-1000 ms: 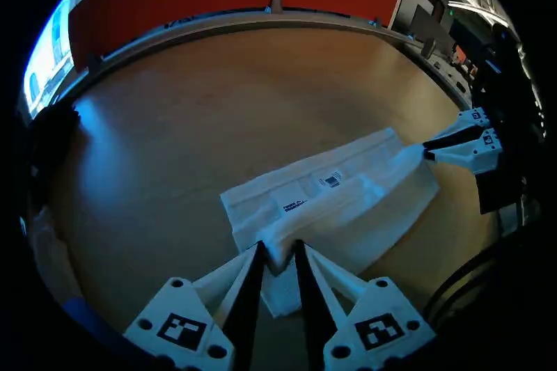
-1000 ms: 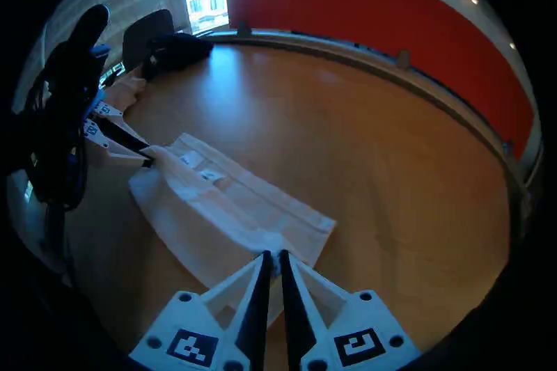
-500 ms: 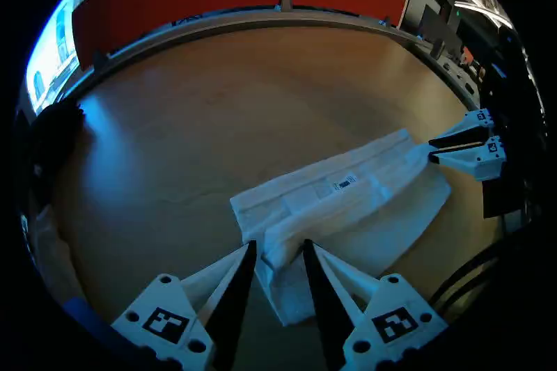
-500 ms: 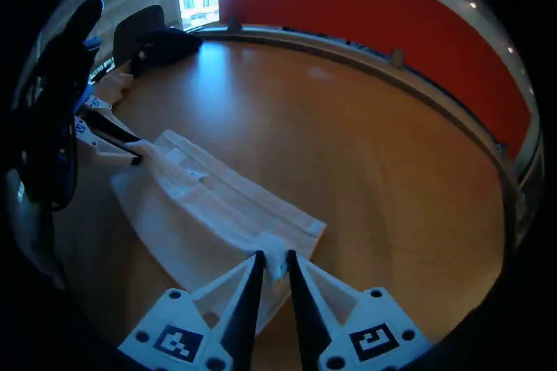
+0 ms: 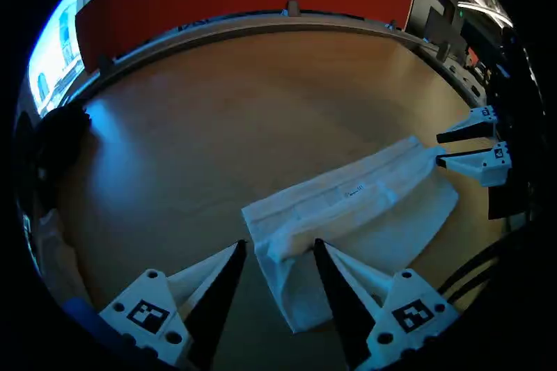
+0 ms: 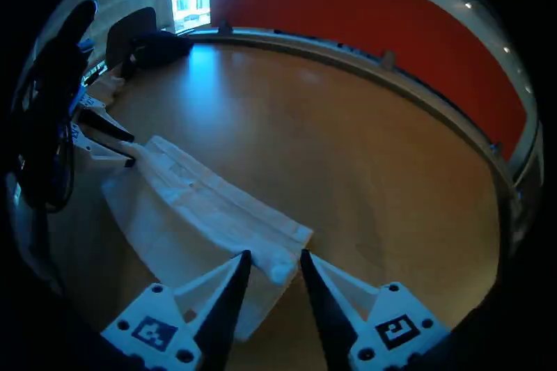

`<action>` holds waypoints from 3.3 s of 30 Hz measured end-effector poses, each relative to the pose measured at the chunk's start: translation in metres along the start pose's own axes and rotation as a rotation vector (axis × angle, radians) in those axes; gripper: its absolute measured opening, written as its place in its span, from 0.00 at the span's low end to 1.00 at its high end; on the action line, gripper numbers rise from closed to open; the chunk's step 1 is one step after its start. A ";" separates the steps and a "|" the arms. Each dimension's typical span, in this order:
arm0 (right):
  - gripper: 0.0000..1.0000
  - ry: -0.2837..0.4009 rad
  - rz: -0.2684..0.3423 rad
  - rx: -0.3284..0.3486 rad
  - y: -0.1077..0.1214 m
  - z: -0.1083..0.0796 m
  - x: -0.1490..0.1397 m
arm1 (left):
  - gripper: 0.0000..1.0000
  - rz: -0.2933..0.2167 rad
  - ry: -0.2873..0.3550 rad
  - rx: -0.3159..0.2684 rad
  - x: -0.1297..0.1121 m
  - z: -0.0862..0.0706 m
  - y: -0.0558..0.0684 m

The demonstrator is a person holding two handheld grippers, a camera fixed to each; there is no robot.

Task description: Fold towel

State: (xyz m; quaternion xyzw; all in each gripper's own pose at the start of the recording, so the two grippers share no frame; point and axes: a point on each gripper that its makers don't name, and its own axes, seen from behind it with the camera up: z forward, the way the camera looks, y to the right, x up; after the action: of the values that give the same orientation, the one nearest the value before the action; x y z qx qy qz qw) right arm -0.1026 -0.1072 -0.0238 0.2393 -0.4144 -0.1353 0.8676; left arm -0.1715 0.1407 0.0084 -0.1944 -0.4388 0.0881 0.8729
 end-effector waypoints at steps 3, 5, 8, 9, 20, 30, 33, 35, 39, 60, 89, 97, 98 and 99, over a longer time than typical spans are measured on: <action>0.75 0.010 0.000 -0.006 0.002 -0.002 0.002 | 0.94 -0.005 0.012 0.008 0.004 -0.002 -0.003; 0.82 0.016 0.002 -0.006 0.003 -0.004 0.003 | 0.94 -0.009 0.019 0.016 0.005 -0.004 -0.006; 0.88 0.021 0.006 -0.004 0.003 -0.005 0.003 | 0.94 -0.014 0.022 0.021 0.006 -0.005 -0.009; 0.88 0.023 0.008 -0.006 0.003 -0.006 0.004 | 0.94 -0.016 0.023 0.022 0.005 -0.006 -0.009; 1.00 0.034 0.021 -0.005 0.001 -0.014 0.002 | 0.94 -0.029 0.030 0.015 0.003 -0.012 -0.008; 1.00 0.044 0.025 0.001 -0.008 -0.031 -0.004 | 0.94 -0.053 0.042 0.020 -0.005 -0.024 -0.005; 1.00 0.046 0.025 0.000 -0.011 -0.037 -0.007 | 0.94 -0.064 0.045 0.020 -0.009 -0.030 -0.004; 1.00 0.048 0.024 0.000 -0.013 -0.041 -0.009 | 0.94 -0.072 0.048 0.019 -0.012 -0.033 -0.003; 1.00 0.048 0.025 -0.002 -0.017 -0.048 -0.014 | 0.94 -0.074 0.052 0.020 -0.016 -0.039 -0.001; 1.00 0.042 -0.026 0.046 -0.026 -0.054 -0.023 | 0.94 -0.131 0.093 0.093 -0.037 -0.064 -0.007; 1.00 -0.021 -0.117 0.103 -0.036 -0.040 -0.044 | 0.94 -0.239 0.205 0.150 -0.058 -0.102 -0.020; 1.00 -0.059 -0.135 0.120 -0.035 -0.037 -0.057 | 0.94 -0.236 0.244 0.174 -0.060 -0.113 -0.024; 1.00 -0.065 -0.138 0.123 -0.035 -0.036 -0.059 | 0.94 -0.236 0.249 0.178 -0.060 -0.115 -0.024; 1.00 -0.070 -0.142 0.126 -0.036 -0.036 -0.061 | 0.94 -0.236 0.252 0.180 -0.061 -0.116 -0.025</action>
State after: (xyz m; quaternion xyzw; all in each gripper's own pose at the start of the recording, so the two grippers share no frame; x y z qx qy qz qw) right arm -0.1139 -0.1001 -0.1019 0.3173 -0.4343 -0.1784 0.8240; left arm -0.1153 0.0681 -0.0887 -0.0721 -0.3359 -0.0012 0.9391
